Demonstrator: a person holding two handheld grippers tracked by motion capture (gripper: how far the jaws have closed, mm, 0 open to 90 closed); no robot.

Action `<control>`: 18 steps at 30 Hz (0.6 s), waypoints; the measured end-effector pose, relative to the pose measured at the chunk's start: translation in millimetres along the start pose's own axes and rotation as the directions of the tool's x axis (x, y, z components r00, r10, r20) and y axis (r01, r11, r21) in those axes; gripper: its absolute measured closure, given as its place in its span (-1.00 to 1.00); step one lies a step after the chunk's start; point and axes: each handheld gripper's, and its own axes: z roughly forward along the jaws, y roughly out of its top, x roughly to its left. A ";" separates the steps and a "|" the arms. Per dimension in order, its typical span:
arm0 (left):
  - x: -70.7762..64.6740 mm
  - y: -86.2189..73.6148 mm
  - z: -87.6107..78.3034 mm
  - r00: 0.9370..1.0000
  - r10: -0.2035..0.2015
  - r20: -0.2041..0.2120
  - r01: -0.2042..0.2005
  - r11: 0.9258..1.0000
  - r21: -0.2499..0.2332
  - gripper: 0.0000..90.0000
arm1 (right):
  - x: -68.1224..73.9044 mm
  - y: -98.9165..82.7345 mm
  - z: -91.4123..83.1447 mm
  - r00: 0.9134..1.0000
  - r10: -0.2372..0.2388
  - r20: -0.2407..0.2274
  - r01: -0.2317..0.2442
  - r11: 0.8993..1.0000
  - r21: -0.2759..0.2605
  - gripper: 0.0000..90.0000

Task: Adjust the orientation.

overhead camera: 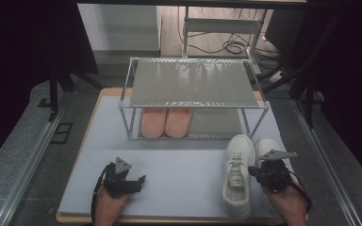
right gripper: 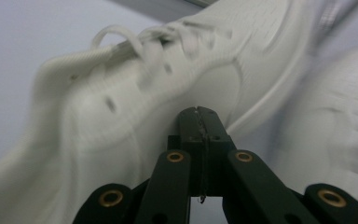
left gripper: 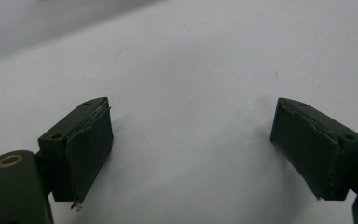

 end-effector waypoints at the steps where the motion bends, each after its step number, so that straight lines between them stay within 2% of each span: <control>1: 0.0 0.0 0.0 1.000 0.000 0.000 0.000 1.000 0.000 -0.71 | -3.3 -1.7 -1.2 1.000 0.017 0.010 -0.017 1.000 0.002 1.00; 3: -0.1 0.0 0.0 1.000 0.000 0.000 0.000 1.000 0.000 -0.71 | -12.0 -7.5 -1.2 0.999 0.045 0.012 -0.045 0.998 0.035 1.00; 5: 0.0 0.1 0.0 1.000 0.000 -0.001 0.000 1.000 0.000 -0.71 | -15.9 -10.5 -6.6 0.998 0.064 0.004 -0.064 0.998 0.006 0.99; 7: -0.1 0.0 0.0 1.000 0.001 -0.001 -0.001 1.000 0.000 -0.71 | -18.3 -10.8 -8.5 0.997 0.080 -0.016 -0.080 0.997 0.006 0.98; 14: 0.0 0.0 0.0 1.000 0.000 0.000 0.000 1.000 0.000 -0.71 | -16.5 -5.0 -1.0 0.995 0.103 0.018 -0.104 0.994 0.042 1.00; 18: 0.0 0.0 0.0 1.000 0.000 0.000 0.000 1.000 0.000 -0.71 | -13.1 1.0 5.3 0.994 0.098 0.054 -0.101 0.993 0.064 1.00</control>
